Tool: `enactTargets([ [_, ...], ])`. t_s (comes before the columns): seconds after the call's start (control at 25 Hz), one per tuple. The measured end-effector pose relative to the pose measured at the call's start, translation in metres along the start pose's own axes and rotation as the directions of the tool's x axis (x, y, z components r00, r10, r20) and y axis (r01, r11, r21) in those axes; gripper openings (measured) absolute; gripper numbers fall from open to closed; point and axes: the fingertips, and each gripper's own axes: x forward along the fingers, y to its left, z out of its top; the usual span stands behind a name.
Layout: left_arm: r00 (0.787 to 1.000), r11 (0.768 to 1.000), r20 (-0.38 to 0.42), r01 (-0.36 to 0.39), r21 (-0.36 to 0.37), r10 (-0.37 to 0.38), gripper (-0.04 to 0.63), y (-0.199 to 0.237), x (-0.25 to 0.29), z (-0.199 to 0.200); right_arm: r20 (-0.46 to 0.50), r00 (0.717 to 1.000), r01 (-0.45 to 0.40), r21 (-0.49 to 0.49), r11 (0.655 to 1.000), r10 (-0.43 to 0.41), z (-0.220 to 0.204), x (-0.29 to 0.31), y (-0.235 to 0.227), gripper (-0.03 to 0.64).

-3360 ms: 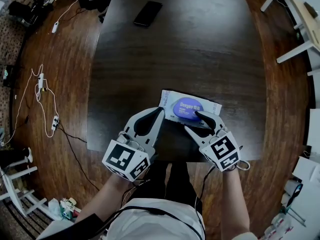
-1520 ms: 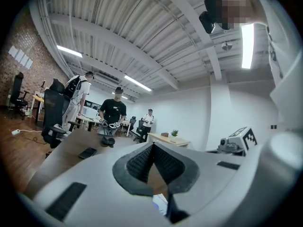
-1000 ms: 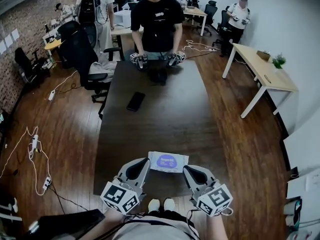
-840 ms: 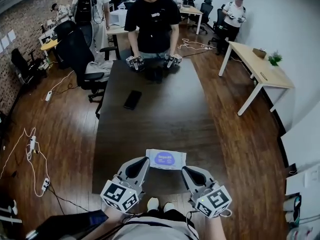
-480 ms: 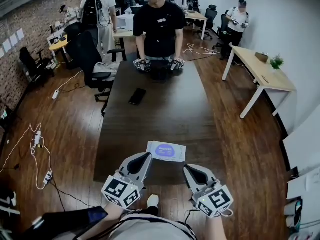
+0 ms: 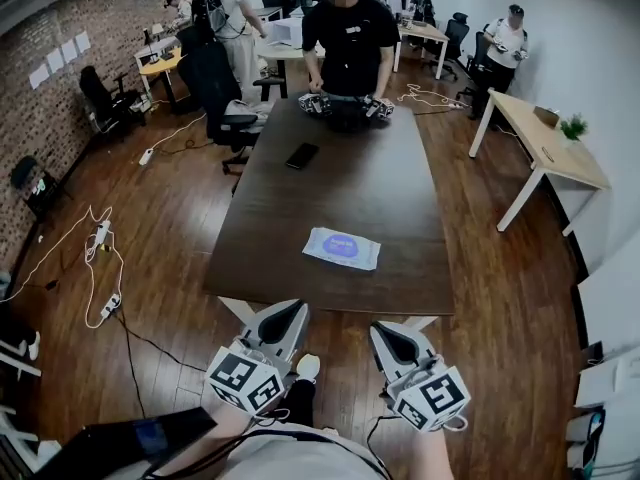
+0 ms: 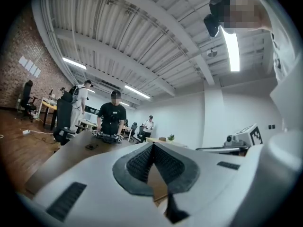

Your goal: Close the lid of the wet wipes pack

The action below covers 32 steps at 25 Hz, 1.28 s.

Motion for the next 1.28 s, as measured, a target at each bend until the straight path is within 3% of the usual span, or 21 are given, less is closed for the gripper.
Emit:
enactTargets([
  [0.2,0.999,0.999,-0.008,-0.045,-0.004,0.045,0.002,-0.044,-0.052,-0.005,0.014,1.000,-0.010,0.034,0.999,0.010,-0.006,-0.051,0.028,0.008],
  [0.48,0.998,0.999,0.041,-0.044,0.028,0.043,0.002,-0.062,-0.083,0.008,0.037,0.999,-0.006,0.001,1.000,0.006,0.011,-0.073,0.051,0.008],
  [0.92,0.999,0.999,0.052,0.011,0.046,-0.014,0.002,-0.045,-0.087,0.031,0.052,0.998,0.035,-0.031,0.999,-0.034,0.027,-0.058,0.070,0.008],
  [1.28,0.999,0.999,0.038,0.010,0.041,-0.012,0.002,-0.023,-0.100,0.034,0.031,0.997,0.078,-0.035,0.996,-0.077,0.025,-0.056,0.079,0.008],
])
